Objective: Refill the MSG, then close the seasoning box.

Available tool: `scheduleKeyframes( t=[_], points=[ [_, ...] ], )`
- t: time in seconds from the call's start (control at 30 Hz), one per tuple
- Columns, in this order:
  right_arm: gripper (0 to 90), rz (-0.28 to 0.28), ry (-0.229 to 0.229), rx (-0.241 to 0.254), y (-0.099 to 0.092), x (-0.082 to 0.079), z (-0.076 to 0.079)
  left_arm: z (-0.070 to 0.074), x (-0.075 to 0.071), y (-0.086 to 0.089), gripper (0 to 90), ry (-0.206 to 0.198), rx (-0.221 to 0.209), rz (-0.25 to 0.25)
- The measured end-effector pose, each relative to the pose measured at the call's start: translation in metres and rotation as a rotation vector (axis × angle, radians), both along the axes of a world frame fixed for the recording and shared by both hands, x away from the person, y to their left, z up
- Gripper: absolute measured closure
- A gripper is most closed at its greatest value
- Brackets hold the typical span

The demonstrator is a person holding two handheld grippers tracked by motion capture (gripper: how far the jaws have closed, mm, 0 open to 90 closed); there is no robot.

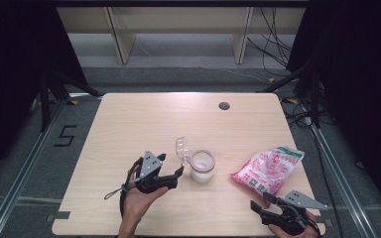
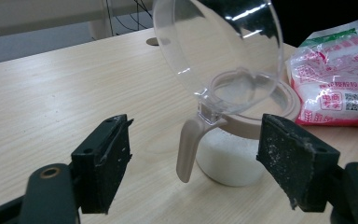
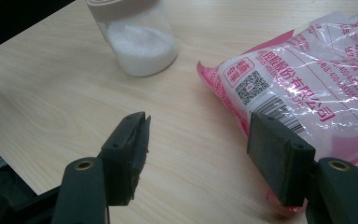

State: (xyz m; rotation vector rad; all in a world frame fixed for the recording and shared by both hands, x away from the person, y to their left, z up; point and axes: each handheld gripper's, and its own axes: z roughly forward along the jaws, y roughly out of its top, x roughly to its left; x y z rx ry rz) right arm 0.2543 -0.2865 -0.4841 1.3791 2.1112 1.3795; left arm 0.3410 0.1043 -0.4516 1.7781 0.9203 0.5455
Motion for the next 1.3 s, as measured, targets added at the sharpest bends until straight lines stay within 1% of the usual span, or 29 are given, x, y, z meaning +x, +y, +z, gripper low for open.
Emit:
scheduleKeyframes(
  t=[0.03, 0.07, 0.13, 0.17, 0.2, 0.23, 0.27, 0.3, 0.37, 0.4, 0.43, 0.47, 0.5, 0.53, 0.6, 0.63, 0.67, 0.73, 0.77, 0.8, 0.83, 0.87, 0.9, 0.93, 1.0, 1.13, 1.23, 1.27, 1.3],
  points=[
    [38.8, 0.007, -0.006, -0.019, -0.002, 0.001, 0.000, 0.000, 0.000, 0.000, 24.4, 0.000, 0.000, 0.000],
    [38.7, -0.003, 0.014, -0.011, 0.000, -0.001, 0.001, 0.001, 0.003, 0.000, 24.4, 0.001, 0.004, 0.001],
    [38.7, 0.008, 0.000, -0.015, -0.001, 0.000, 0.000, 0.001, 0.004, 0.000, 24.3, 0.006, 0.003, 0.005],
    [38.7, 0.012, -0.002, -0.002, 0.000, 0.000, -0.001, 0.001, 0.005, 0.000, 23.5, 0.009, -0.007, 0.011],
    [38.7, 0.012, -0.002, -0.002, 0.000, 0.000, -0.001, 0.002, 0.006, 0.001, 23.5, 0.013, 0.013, 0.003],
    [38.7, 0.015, -0.009, -0.003, 0.000, 0.001, -0.002, 0.002, 0.006, 0.001, 23.0, 0.014, 0.016, 0.001],
    [38.7, 0.034, 0.006, -0.025, 0.000, 0.001, -0.002, 0.002, 0.007, 0.000, 22.7, 0.020, 0.005, 0.000],
    [38.7, 0.010, 0.036, -0.007, 0.002, -0.002, 0.000, 0.002, 0.007, 0.000, 23.5, 0.022, 0.006, 0.000],
    [38.7, 0.014, 0.032, -0.013, 0.002, -0.001, 0.000, 0.002, 0.006, 0.000, 24.1, 0.023, 0.011, 0.001],
    [38.7, 0.028, -0.004, -0.025, 0.001, 0.000, -0.001, 0.002, 0.004, 0.001, 24.1, 0.022, 0.012, -0.010],
    [38.7, 0.037, -0.013, -0.027, 0.001, 0.001, -0.001, 0.003, 0.003, 0.002, 24.1, 0.014, 0.026, -0.014],
    [38.7, 0.038, 0.005, -0.010, 0.002, 0.000, -0.001, 0.003, 0.003, 0.002, 24.2, 0.014, 0.026, -0.014],
    [38.7, 0.038, 0.005, -0.010, 0.002, 0.000, -0.001, 0.004, 0.002, 0.003, 24.2, 0.014, 0.016, -0.014],
    [38.7, 0.034, -0.007, -0.015, 0.003, 0.001, -0.003, 0.004, 0.002, 0.005, 24.6, 0.012, 0.024, -0.013],
    [38.7, 0.041, -0.006, -0.010, 0.003, 0.002, -0.003, 0.005, 0.002, 0.008, 27.9, 0.006, 0.020, -0.008],
    [38.7, 0.041, -0.006, -0.010, 0.003, 0.002, -0.003, 0.006, 0.002, 0.011, 27.9, 0.002, 0.030, -0.006],
    [38.7, 0.020, 0.013, -0.009, 0.004, 0.001, -0.002, 0.007, 0.003, 0.013, 30.5, -0.001, 0.030, -0.009],
    [38.7, 0.022, 0.032, -0.007, 0.004, 0.000, -0.001, 0.008, 0.003, 0.016, 44.0, -0.020, 0.053, -0.015],
    [38.7, 0.045, -0.011, -0.027, 0.003, 0.003, -0.002, 0.008, 0.003, 0.017, 47.1, -0.025, 0.055, -0.018],
    [38.8, 0.041, 0.010, -0.019, 0.004, 0.002, -0.002, 0.008, 0.002, 0.018, 53.7, -0.025, 0.058, -0.021],
    [38.8, 0.039, 0.019, -0.006, 0.007, 0.002, -0.002, 0.008, 0.003, 0.018, 65.7, -0.031, 0.068, -0.032],
    [38.8, 0.039, 0.019, -0.006, 0.007, 0.002, -0.002, 0.008, 0.004, 0.018, 72.4, -0.039, 0.069, -0.029],
    [38.9, 0.053, -0.003, -0.032, 0.005, 0.003, -0.002, 0.008, 0.005, 0.018, 72.4, -0.049, 0.087, -0.026],
    [38.9, 0.055, 0.009, -0.018, 0.006, 0.003, -0.003, 0.008, 0.007, 0.018, 74.5, -0.053, 0.093, -0.029],
    [38.9, 0.060, 0.008, -0.020, 0.005, 0.003, -0.002, 0.008, 0.009, 0.016, 79.4, -0.055, 0.082, -0.019],
    [39.2, 0.057, 0.007, -0.030, 0.005, 0.003, -0.003, 0.010, 0.012, 0.011, 85.5, -0.058, 0.053, -0.035],
    [39.0, 0.073, 0.001, -0.006, 0.006, 0.004, -0.004, 0.012, 0.013, 0.008, 88.0, -0.068, 0.074, -0.042],
    [38.9, 0.058, 0.016, -0.011, 0.007, 0.002, -0.003, 0.013, 0.013, 0.007, 88.0, -0.069, 0.056, -0.041],
    [38.9, 0.055, 0.007, -0.027, 0.008, 0.003, -0.004, 0.013, 0.013, 0.007, 89.2, -0.079, 0.067, -0.054]
  ],
)
